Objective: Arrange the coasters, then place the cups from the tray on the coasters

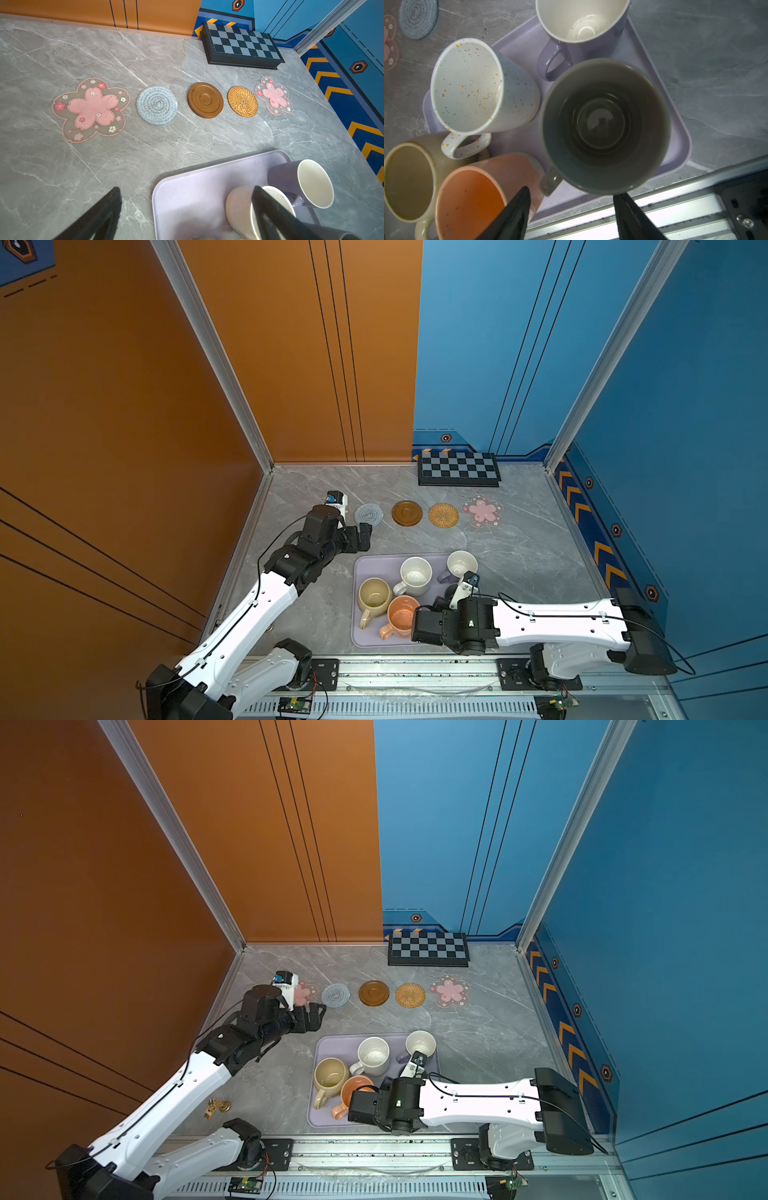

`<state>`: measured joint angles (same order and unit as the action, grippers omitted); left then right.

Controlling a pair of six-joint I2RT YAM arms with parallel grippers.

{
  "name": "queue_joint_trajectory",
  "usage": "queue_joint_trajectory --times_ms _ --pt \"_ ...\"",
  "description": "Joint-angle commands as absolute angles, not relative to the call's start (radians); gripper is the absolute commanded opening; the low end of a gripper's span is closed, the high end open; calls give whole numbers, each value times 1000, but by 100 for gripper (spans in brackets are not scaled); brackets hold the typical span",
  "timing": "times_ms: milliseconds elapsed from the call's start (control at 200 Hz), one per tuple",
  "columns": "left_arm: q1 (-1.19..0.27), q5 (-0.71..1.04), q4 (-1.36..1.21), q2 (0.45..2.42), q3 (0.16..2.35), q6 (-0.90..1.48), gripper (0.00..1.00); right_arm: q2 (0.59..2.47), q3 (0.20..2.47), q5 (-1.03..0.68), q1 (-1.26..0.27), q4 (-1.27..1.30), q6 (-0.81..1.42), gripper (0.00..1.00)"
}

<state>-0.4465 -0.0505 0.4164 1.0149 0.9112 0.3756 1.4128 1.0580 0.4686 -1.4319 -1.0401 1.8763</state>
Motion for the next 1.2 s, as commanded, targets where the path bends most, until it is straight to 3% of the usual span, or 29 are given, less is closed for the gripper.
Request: queue_joint_trajectory --times_ms 0,596,1191 --pt "-460 -44 426 986 901 390 98 1439 1087 492 -1421 -1077 1908 67" --pt "-471 -55 414 955 874 383 98 1417 1007 413 -1390 -1079 1986 67" --pt "-476 -72 426 948 873 364 98 1250 940 404 -1394 -1248 1953 66"
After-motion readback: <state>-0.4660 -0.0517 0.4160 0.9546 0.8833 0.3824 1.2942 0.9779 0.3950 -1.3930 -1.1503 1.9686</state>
